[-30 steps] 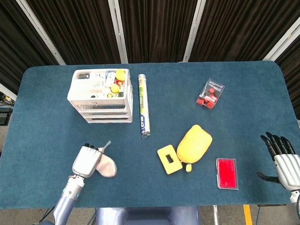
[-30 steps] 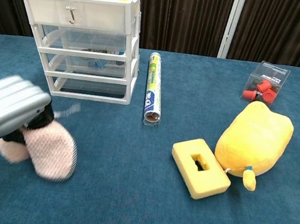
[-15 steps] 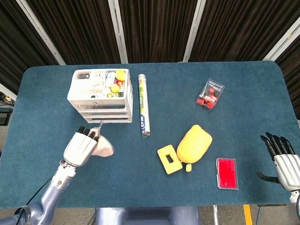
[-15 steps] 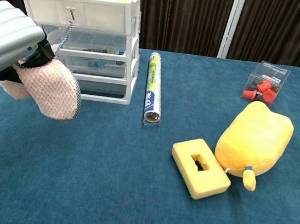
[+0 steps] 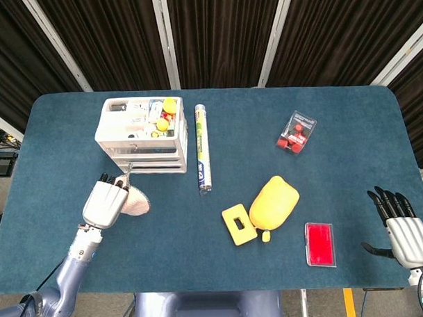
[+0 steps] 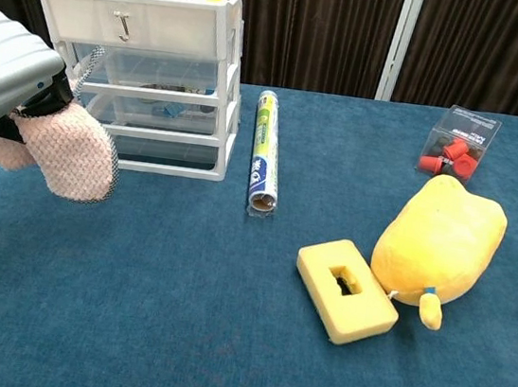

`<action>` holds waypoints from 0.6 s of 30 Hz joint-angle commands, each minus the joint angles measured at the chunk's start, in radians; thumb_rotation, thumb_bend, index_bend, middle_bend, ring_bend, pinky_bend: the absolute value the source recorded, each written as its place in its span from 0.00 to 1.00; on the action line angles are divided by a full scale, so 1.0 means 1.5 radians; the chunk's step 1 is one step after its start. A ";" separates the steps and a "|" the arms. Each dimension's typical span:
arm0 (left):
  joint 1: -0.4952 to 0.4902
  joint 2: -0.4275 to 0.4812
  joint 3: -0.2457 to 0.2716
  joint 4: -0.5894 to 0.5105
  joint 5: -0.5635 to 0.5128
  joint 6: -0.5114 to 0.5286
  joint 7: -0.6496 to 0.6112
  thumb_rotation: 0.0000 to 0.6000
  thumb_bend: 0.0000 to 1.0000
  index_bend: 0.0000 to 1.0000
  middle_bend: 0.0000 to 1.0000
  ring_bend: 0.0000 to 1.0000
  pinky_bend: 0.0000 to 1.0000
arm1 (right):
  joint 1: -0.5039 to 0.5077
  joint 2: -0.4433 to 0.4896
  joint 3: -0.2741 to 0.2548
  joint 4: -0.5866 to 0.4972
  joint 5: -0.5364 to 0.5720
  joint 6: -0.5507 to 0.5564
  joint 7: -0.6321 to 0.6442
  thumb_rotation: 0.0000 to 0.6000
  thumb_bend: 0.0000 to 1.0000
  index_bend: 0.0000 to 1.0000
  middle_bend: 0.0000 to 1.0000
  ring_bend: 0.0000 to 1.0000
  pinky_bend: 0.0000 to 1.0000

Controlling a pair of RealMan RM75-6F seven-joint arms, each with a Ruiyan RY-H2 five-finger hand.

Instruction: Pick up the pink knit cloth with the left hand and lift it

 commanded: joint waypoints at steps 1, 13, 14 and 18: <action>-0.002 -0.001 -0.005 -0.001 -0.008 -0.003 0.018 1.00 0.63 0.94 0.77 0.67 0.61 | 0.000 0.000 0.000 0.000 0.000 0.000 -0.001 1.00 0.00 0.00 0.00 0.00 0.00; -0.022 0.013 -0.025 -0.032 -0.025 -0.016 0.088 1.00 0.63 0.94 0.77 0.68 0.61 | 0.000 0.001 0.000 -0.001 0.000 -0.001 0.000 1.00 0.00 0.00 0.00 0.00 0.00; -0.025 0.014 -0.026 -0.032 -0.024 -0.017 0.091 1.00 0.63 0.94 0.77 0.68 0.61 | 0.000 0.001 0.000 -0.001 0.000 -0.001 0.000 1.00 0.00 0.00 0.00 0.00 0.00; -0.032 0.013 -0.032 -0.030 -0.030 -0.021 0.094 1.00 0.63 0.94 0.77 0.68 0.61 | 0.000 0.000 0.000 0.000 -0.001 -0.001 0.000 1.00 0.00 0.00 0.00 0.00 0.00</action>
